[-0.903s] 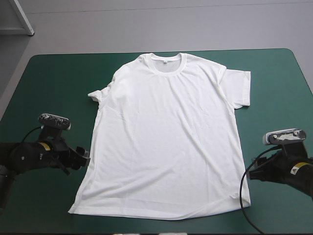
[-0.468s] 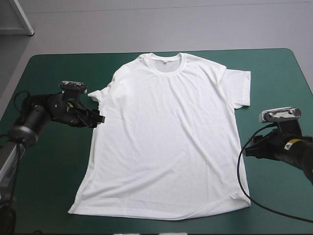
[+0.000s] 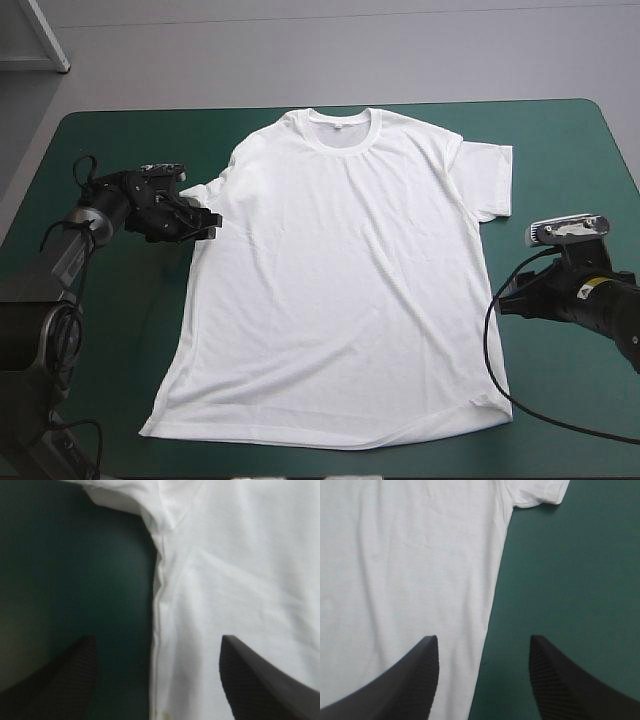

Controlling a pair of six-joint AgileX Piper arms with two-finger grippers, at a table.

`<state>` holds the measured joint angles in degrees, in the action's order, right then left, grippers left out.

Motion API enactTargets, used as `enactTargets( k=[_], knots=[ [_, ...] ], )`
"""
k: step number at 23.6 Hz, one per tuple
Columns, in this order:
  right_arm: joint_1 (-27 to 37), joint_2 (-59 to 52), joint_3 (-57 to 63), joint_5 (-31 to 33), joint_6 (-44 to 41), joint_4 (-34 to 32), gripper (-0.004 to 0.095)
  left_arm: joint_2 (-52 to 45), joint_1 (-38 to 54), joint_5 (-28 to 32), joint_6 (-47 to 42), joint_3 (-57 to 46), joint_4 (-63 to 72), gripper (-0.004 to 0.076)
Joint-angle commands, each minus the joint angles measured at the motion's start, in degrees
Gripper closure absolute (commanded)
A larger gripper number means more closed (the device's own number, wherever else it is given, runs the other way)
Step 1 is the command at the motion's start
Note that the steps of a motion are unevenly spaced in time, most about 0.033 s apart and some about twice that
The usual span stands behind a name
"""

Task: Fold the cloth

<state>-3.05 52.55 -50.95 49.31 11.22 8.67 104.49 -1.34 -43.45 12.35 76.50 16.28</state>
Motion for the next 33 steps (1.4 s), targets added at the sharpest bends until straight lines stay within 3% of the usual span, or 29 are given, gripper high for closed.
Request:
enactTargets(
  k=[1,6,8,14,16,21,25,30,33],
  knots=[
    [0.4,-0.39,-2.13,-3.8,0.56,0.46,0.0399,0.26,-0.71,1.06,2.17,3.72,2.23,0.0236],
    [0.4,-0.39,-2.13,-3.88,0.56,0.46,0.04,2.85,-0.71,0.18,2.17,5.21,2.21,0.0244],
    [0.4,-0.39,-2.13,-4.03,0.56,0.46,0.04,3.17,-0.71,-0.29,2.17,5.21,2.36,0.029],
    [0.4,-0.39,-2.13,-5.75,0.56,0.46,0.0399,3.27,-2.05,-1.66,6.49,5.21,2.35,0.0614],
    [0.4,-0.39,-2.13,-6.54,0.56,0.46,0.0399,3.37,-2.33,-1.55,6.58,5.21,1.99,0.0669],
    [0.4,3.63,-2.13,-6.03,2.17,2.37,0.0399,3.76,-2.33,-1.15,6.84,5.21,1.74,0.0705],
    [0.4,18.87,-3.51,-12.35,7.16,8.41,0.0399,3.76,-2.33,-2.31,7.37,5.21,1.86,0.0705],
    [0.4,35.67,-12.49,-13.83,8.36,8.06,0.0399,3.76,-2.33,-2.77,8.01,5.21,1.86,0.0705],
    [0.4,39.63,-14.83,-13.94,8.46,8.06,0.04,3.76,-2.33,-2.77,8.01,5.21,1.86,0.0705]
  ],
)
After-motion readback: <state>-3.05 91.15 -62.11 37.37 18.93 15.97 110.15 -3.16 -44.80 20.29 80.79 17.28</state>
